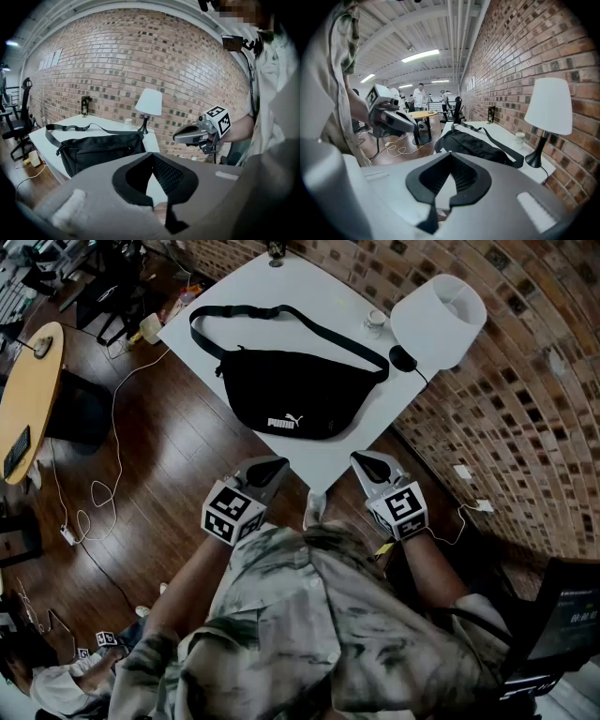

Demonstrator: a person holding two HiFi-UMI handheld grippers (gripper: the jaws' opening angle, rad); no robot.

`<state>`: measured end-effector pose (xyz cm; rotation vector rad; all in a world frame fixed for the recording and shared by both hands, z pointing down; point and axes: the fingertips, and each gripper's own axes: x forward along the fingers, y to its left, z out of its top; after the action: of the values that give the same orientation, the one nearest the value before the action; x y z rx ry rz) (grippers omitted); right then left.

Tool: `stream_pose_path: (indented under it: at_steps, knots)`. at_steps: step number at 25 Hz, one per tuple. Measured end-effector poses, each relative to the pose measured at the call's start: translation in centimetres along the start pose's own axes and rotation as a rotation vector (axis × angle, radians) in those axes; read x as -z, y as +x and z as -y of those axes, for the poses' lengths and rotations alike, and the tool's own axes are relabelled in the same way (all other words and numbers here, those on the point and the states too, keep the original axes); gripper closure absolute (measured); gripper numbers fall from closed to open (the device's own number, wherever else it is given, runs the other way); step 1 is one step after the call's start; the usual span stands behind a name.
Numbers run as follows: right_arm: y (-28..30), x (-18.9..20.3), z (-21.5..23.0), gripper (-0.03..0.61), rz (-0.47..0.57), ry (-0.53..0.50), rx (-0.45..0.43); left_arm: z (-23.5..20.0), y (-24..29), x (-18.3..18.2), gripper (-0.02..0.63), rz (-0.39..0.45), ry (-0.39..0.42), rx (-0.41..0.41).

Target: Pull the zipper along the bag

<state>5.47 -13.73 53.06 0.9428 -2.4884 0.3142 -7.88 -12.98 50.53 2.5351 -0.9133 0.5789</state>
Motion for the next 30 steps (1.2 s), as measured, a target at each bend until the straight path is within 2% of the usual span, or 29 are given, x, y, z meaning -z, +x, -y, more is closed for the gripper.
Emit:
stream_pose_path:
  at_steps: [4, 6, 16, 21, 23, 27, 30]
  knots:
    - [0.5, 2.2, 6.3, 0.572, -0.05, 0.0, 0.0, 0.9, 7.2, -0.9, 0.611, -0.026, -0.039, 0.026]
    - [1.1, 2.9, 7.9, 0.572, -0.067, 0.018, 0.008, 0.9, 8.7, -1.2, 0.611, -0.028, -0.042, 0.027]
    - [4.5, 3.0, 9.3, 0.572, -0.102, 0.054, 0.004, -1.9, 10.3, -1.8, 0.611, -0.078, -0.012, 0.029]
    - [3.5, 3.7, 9.1, 0.572, -0.147, 0.077, 0.073, -0.9, 10.7, -1.1, 0.611, -0.112, 0.03, 0.103]
    - [5.2, 3.3, 9.6, 0.572, -0.152, 0.072, 0.073, -2.3, 11.3, -0.8, 0.611, -0.139, 0.052, 0.092]
    - [9.2, 4.3, 12.3, 0.572, -0.147, 0.043, 0.037, -5.1, 15.2, -0.4, 0.607, -0.184, 0.079, 0.029]
    - [7.5, 7.2, 13.3, 0.572, -0.208, 0.059, 0.049, -2.8, 18.4, 1.1, 0.579, -0.226, 0.078, 0.066]
